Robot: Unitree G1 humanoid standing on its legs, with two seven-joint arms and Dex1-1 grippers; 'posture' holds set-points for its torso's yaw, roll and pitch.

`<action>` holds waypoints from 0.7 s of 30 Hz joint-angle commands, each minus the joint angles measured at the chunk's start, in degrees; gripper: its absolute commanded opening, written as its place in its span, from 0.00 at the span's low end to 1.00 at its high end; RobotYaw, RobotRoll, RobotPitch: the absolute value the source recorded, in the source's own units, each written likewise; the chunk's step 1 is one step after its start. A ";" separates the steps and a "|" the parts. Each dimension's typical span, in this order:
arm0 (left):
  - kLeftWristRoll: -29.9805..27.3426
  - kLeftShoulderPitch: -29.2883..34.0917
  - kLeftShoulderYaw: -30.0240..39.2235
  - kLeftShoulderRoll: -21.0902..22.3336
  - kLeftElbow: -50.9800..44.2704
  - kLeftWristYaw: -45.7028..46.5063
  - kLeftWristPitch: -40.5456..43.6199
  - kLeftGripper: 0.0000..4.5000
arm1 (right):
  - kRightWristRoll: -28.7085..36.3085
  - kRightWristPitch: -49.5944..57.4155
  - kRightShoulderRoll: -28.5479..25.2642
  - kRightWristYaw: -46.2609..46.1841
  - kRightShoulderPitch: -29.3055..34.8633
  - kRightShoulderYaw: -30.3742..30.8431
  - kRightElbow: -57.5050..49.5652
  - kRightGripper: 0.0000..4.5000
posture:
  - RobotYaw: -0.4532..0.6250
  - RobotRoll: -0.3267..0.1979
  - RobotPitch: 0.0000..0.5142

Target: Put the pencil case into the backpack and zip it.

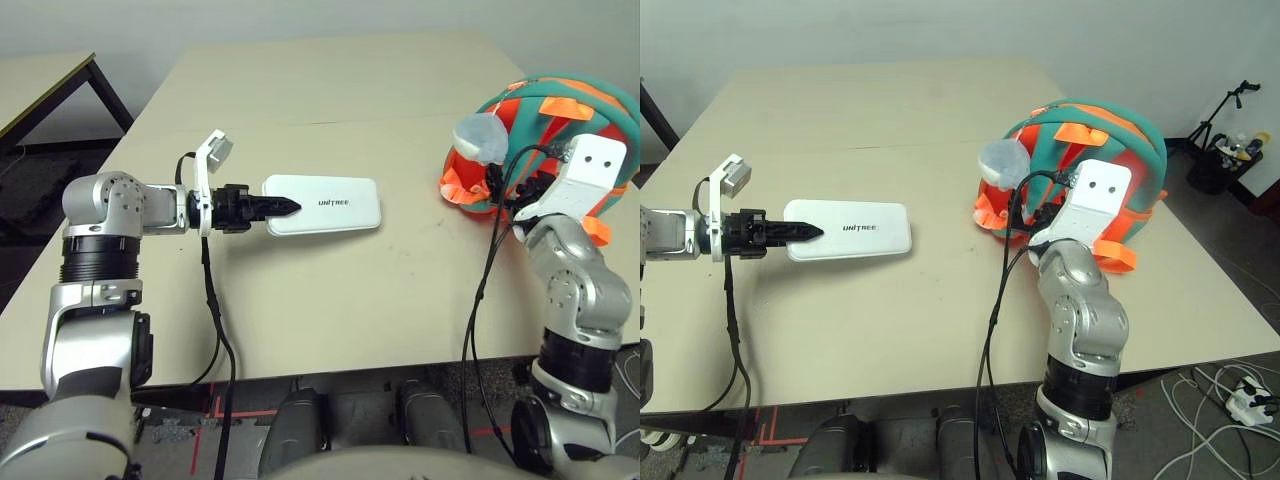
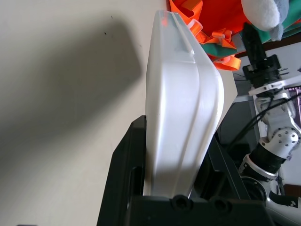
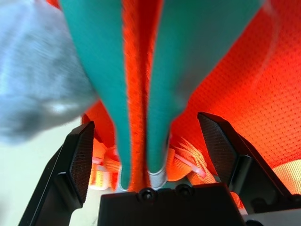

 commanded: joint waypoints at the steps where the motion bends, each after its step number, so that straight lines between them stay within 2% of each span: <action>1: 0.10 0.63 1.42 0.78 -1.12 0.20 -0.08 0.30 | -0.87 -2.96 -0.42 -0.10 -1.01 0.56 3.30 1.00 | 0.33 0.62 0.00; 8: 0.12 0.76 1.86 0.66 -1.01 0.52 -0.06 0.30 | -1.95 -7.63 -1.14 -0.26 -3.63 0.62 9.54 1.00 | 0.33 0.62 0.01; 10: 0.12 0.66 1.97 0.45 -0.96 0.66 -0.03 0.30 | -2.07 -8.86 -1.16 -0.41 -4.07 0.70 10.51 0.93 | 0.33 0.62 0.01; 12: 0.14 0.51 1.97 0.37 -0.78 0.71 -0.13 0.30 | -1.99 -9.23 -1.08 -0.56 -4.32 0.83 10.96 0.83 | 0.33 0.62 0.01; 21: 0.40 0.12 1.92 -0.20 0.06 0.82 -1.15 0.30 | -1.35 -8.34 -0.89 -0.76 -4.94 1.32 9.85 0.17 | 0.33 0.62 0.01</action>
